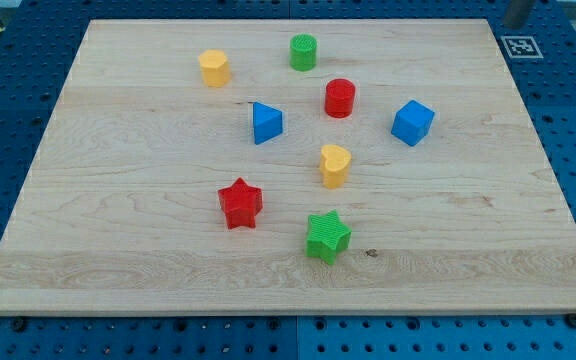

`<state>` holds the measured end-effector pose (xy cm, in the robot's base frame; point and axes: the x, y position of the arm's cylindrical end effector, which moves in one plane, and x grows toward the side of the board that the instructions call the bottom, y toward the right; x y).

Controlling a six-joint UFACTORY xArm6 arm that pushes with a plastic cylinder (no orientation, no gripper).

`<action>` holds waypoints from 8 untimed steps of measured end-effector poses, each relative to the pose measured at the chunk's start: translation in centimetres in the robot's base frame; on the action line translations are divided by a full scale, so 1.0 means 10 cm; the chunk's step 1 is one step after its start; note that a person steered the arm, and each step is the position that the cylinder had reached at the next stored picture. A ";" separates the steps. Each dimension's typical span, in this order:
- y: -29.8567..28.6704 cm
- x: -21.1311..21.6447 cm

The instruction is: Move your arm closer to the green circle

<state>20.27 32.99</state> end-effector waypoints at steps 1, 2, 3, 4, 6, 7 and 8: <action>0.00 0.00; 0.00 0.02; 0.00 0.02; -0.10 0.21; -0.80 0.89; -1.46 1.07; -1.58 1.07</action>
<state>30.99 17.20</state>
